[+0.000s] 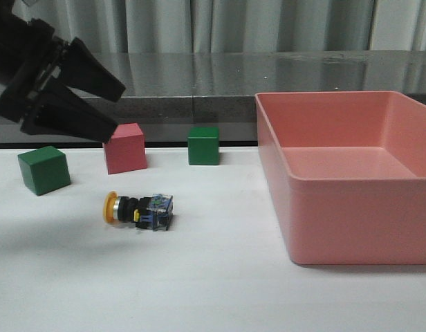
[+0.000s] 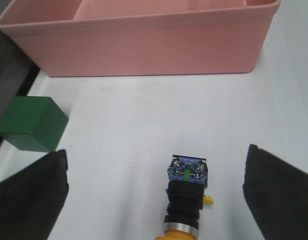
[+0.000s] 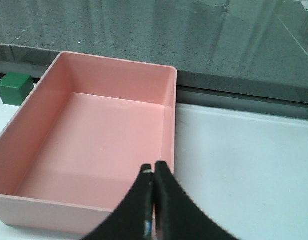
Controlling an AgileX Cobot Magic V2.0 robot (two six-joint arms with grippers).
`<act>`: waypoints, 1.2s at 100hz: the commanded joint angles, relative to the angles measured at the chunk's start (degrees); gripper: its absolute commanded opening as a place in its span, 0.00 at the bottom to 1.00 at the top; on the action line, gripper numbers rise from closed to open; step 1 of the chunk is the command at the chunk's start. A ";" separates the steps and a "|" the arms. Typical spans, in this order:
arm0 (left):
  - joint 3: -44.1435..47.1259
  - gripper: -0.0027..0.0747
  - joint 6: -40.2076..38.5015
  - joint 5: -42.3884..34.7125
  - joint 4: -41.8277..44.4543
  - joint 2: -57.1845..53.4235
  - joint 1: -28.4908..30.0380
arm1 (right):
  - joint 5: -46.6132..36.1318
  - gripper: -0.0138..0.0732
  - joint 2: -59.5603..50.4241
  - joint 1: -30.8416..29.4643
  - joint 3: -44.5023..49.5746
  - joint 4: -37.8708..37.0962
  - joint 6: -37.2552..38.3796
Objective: Place and stand button with both arms
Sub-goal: 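Move the left gripper down toward the lying button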
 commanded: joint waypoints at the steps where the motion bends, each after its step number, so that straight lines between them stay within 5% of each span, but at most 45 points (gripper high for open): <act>1: -1.05 0.90 0.50 4.05 -4.58 0.58 0.10 | -3.89 0.07 0.33 -0.09 -1.45 0.47 -0.07; 48: -1.05 0.90 0.50 5.92 -4.67 5.21 0.10 | -3.89 0.07 0.33 -0.09 -1.45 0.47 -0.07; 74: -1.05 0.81 0.50 3.84 2.12 5.88 0.10 | -3.83 0.07 0.33 -0.09 -1.45 0.47 -0.07; 120: -1.26 0.69 6.82 2.05 -6.66 12.63 0.10 | -3.66 0.07 0.33 -0.09 -1.45 0.47 -0.07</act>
